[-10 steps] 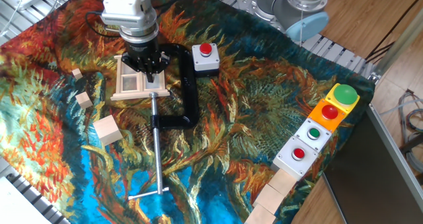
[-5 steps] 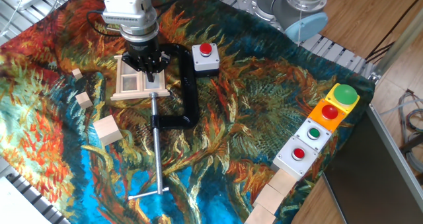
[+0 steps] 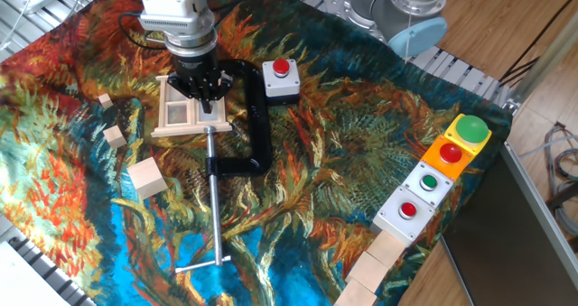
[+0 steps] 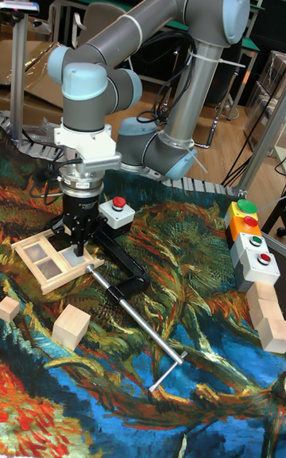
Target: Close a sliding window
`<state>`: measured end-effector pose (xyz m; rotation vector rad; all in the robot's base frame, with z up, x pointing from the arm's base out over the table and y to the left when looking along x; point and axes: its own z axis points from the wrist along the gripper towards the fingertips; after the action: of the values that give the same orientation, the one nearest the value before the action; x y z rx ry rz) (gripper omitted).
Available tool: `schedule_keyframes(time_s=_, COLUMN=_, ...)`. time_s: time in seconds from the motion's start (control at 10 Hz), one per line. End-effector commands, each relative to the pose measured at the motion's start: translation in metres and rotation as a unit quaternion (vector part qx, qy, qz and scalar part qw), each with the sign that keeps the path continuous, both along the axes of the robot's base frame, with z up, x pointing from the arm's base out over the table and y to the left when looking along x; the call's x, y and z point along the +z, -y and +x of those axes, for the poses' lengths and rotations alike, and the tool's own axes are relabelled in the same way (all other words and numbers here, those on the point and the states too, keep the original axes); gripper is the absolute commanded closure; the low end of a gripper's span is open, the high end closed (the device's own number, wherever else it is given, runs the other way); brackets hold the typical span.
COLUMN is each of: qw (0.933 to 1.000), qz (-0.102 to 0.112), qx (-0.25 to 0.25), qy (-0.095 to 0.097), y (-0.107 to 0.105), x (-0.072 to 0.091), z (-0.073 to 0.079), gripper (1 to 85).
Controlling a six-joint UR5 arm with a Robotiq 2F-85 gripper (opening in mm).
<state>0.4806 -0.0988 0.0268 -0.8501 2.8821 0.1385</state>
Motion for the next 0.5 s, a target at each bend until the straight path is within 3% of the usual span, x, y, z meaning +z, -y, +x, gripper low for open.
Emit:
schedule_keyframes(time_s=0.0, qw=0.9999, qz=0.009, qx=-0.002, qy=0.008, y=0.0005, x=-0.0055, z=0.0001, gripper=75.0)
schedule_keyframes(time_s=0.4, qw=0.9999, qz=0.007, qx=0.002, qy=0.008, y=0.0085, x=-0.0101, z=-0.0062, gripper=75.0)
